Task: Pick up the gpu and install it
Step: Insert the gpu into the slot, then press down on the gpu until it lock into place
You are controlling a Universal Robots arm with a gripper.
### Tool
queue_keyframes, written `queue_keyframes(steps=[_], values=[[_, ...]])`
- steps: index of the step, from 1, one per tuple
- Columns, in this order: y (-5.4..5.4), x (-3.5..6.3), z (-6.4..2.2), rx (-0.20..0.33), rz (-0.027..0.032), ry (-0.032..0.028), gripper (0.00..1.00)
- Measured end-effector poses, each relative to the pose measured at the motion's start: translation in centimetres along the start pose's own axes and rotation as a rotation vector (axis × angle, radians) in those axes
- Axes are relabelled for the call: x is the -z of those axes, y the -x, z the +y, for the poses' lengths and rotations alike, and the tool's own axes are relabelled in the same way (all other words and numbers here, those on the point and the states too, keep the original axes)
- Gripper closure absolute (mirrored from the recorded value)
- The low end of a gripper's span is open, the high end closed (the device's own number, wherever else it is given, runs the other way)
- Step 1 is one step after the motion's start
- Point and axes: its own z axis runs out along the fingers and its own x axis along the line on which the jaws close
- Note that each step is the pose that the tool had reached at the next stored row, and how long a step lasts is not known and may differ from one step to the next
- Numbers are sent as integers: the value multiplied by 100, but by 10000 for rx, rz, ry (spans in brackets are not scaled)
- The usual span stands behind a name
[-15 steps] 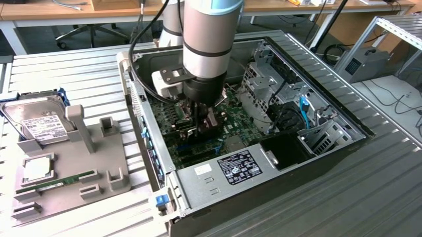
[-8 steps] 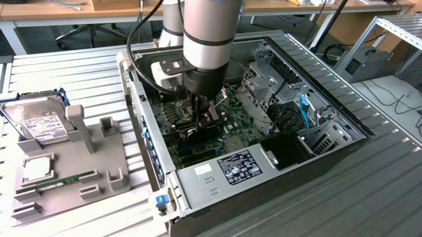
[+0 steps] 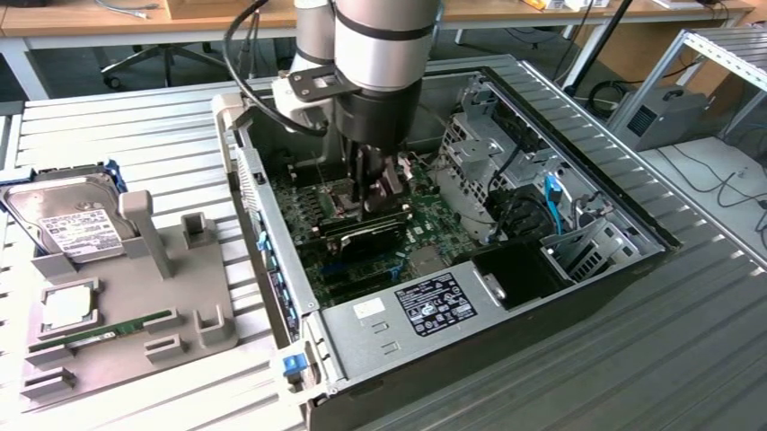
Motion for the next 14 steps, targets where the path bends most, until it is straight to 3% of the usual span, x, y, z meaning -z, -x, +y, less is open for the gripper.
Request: queue_keyframes(steps=[4,14], values=[[5,87,-4,0,5,0,66],[5,88,-4,0,4,0,66]])
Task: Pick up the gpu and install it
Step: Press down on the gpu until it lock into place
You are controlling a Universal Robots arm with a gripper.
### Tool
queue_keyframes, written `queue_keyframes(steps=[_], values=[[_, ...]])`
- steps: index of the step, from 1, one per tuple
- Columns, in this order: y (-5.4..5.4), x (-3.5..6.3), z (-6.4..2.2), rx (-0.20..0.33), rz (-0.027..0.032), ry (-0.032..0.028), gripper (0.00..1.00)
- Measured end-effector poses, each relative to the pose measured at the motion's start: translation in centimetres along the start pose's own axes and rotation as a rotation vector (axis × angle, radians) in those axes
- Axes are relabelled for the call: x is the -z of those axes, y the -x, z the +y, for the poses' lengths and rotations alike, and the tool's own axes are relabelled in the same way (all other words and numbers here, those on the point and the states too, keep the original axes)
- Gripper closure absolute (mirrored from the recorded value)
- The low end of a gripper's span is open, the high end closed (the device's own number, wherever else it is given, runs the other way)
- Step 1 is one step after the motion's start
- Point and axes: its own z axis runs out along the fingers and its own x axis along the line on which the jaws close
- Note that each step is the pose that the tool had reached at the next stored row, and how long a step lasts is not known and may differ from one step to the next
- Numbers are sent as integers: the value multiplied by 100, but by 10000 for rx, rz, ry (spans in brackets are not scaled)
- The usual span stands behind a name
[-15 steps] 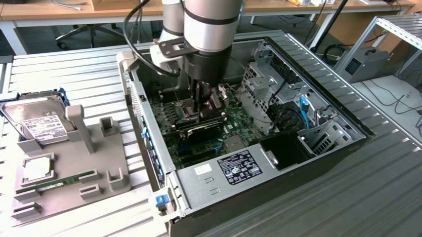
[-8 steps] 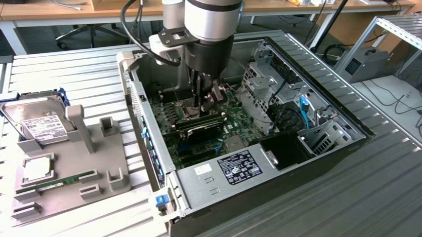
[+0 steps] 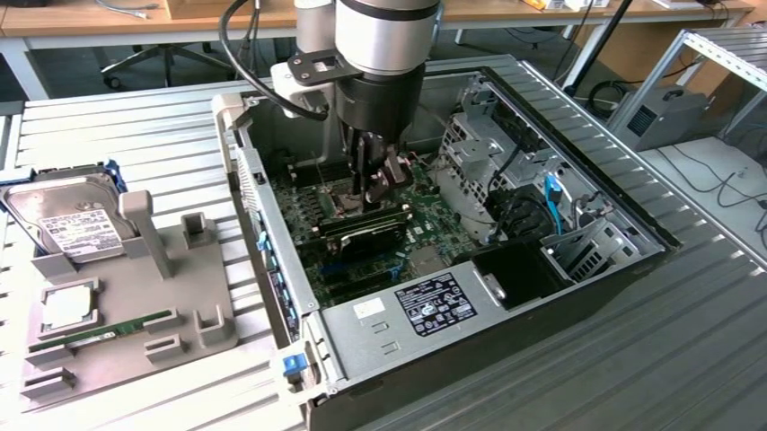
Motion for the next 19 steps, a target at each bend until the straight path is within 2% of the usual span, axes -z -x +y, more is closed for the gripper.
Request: queue_keyframes(steps=[11,13,14,16,19], values=[[0,0,0,0,0,0,67],[0,0,0,0,0,0,80],[0,0,0,0,0,1,80],[0,0,0,0,0,0,89],[0,0,0,0,0,0,89]])
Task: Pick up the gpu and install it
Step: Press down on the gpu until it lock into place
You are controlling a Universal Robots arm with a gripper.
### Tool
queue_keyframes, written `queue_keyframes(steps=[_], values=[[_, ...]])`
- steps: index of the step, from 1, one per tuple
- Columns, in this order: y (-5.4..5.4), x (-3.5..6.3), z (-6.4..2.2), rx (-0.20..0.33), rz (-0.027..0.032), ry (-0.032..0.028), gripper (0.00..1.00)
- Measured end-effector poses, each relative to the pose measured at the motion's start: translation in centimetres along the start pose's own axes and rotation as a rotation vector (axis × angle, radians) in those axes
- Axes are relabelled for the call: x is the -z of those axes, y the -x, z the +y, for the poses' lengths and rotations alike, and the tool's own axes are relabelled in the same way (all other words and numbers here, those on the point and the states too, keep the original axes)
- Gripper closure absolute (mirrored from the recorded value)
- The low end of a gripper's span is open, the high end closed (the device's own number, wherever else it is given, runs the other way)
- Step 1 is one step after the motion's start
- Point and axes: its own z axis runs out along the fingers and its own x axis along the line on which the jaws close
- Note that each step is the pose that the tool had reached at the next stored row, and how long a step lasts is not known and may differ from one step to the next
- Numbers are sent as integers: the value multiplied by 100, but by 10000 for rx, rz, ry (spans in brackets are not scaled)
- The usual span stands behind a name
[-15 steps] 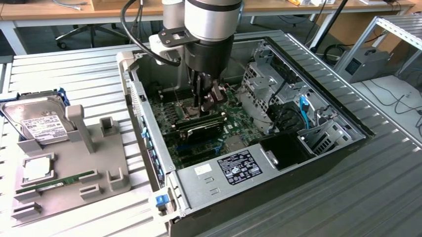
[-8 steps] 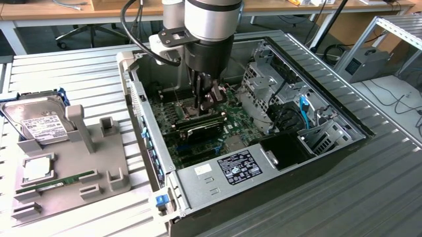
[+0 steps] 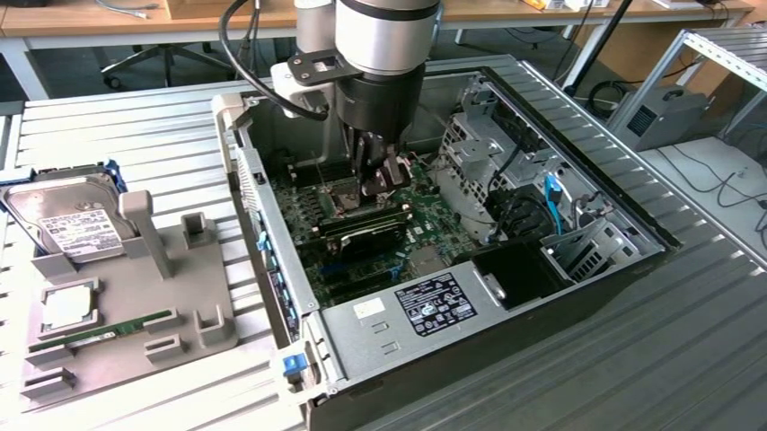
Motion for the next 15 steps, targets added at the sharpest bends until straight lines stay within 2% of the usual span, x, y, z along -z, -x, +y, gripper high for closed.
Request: queue_keyframes(steps=[3,4,6,7,10,15], values=[[0,0,0,0,1,4,89],[0,-1,-1,-4,-1,39,89],[0,0,-2,-46,2,236,89],[0,0,-2,-54,3,271,89],[1,-8,-3,-55,0,274,89],[10,-95,-11,-58,-3,282,89]])
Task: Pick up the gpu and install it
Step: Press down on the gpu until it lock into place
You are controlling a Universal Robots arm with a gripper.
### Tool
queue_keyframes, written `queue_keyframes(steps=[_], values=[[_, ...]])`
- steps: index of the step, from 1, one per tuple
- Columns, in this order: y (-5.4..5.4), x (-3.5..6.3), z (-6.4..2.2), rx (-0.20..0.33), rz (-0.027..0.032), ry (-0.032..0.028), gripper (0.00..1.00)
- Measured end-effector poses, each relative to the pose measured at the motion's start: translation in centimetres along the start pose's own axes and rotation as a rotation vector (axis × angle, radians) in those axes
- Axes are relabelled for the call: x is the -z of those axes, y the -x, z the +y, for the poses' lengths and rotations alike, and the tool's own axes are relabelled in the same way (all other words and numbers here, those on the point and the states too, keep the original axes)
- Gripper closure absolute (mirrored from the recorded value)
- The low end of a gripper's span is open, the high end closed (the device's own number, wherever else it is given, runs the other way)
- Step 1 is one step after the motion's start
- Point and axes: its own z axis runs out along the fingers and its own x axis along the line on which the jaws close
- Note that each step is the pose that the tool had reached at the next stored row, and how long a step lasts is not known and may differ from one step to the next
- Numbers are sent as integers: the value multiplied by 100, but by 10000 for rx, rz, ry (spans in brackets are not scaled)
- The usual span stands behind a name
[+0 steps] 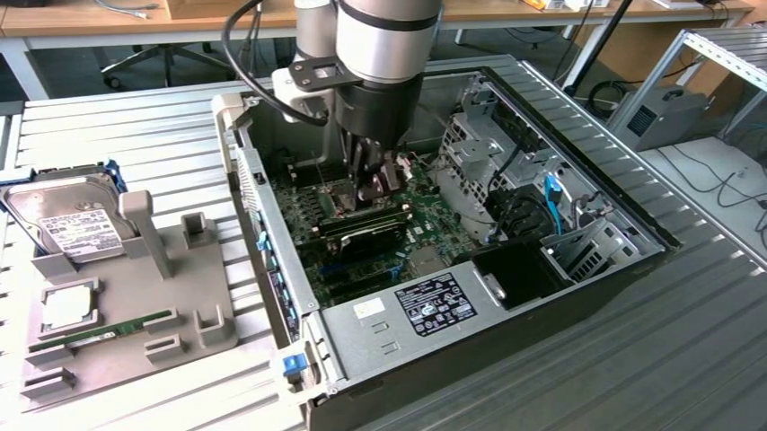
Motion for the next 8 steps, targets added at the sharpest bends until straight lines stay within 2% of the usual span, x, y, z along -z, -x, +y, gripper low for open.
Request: queue_keyframes(steps=[8], values=[[0,-148,2,-18,1,9,89]])
